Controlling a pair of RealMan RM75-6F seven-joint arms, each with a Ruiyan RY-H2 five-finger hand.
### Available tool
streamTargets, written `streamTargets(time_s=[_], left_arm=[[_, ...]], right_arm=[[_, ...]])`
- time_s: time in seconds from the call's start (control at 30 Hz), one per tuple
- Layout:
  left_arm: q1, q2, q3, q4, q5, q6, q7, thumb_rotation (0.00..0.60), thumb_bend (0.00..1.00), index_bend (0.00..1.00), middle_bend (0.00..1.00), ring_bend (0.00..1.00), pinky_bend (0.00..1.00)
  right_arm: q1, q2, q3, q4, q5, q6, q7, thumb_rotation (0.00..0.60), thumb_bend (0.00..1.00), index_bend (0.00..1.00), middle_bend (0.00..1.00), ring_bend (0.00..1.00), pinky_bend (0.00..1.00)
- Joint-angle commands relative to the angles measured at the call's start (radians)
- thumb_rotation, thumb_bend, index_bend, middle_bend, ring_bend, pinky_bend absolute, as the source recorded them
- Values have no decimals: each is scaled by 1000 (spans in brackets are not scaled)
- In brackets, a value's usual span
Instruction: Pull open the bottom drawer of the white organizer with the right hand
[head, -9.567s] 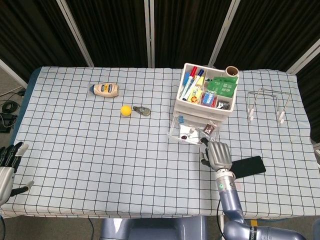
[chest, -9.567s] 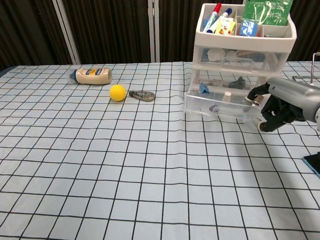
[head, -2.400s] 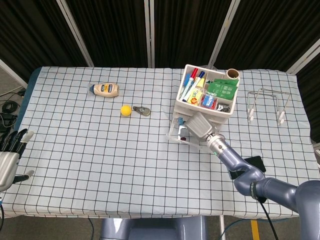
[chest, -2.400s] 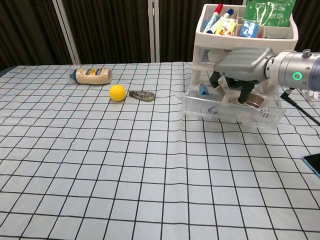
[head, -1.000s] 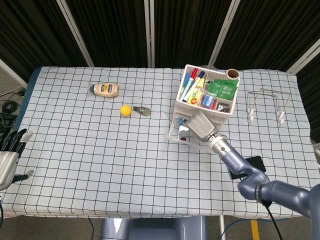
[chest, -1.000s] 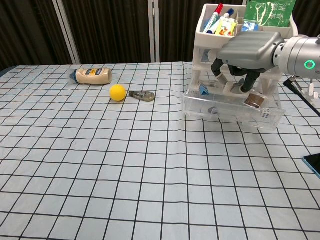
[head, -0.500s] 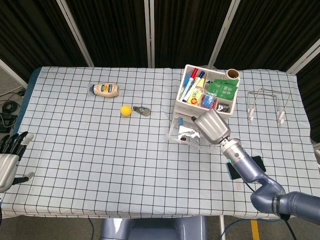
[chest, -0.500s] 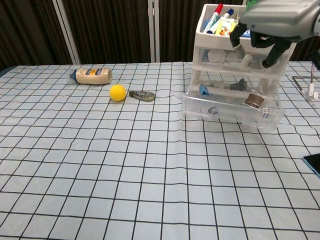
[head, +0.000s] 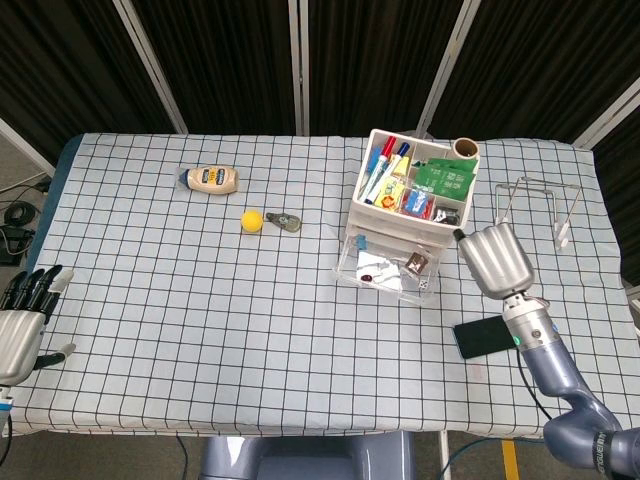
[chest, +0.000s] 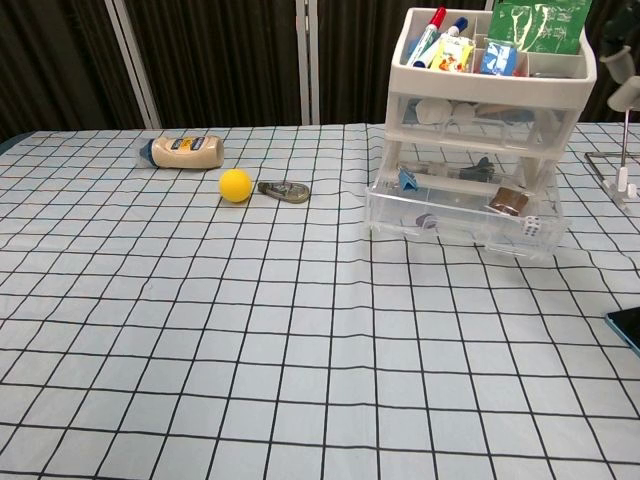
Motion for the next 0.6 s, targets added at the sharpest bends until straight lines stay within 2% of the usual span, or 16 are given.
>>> streamTargets(time_s=[0.03,0.4,0.6], left_arm=[[5,-17,2,13,2,6,-11,600,19,0,0,0,0],[36,-31,30,19,80,71,-7,600,19,0,0,0,0],[46,-31,38,24,110,93,-12,600,19,0,0,0,0]], right_arm=[[-36,-7,-16,35,25,22,0,600,269,614,1000,1000,909],[-151,-59,-46,209,91,48,88,600,273,619,1000,1000,909],[-180,-48,-76,190,85,6,120,600,272,623,1000,1000,909]])
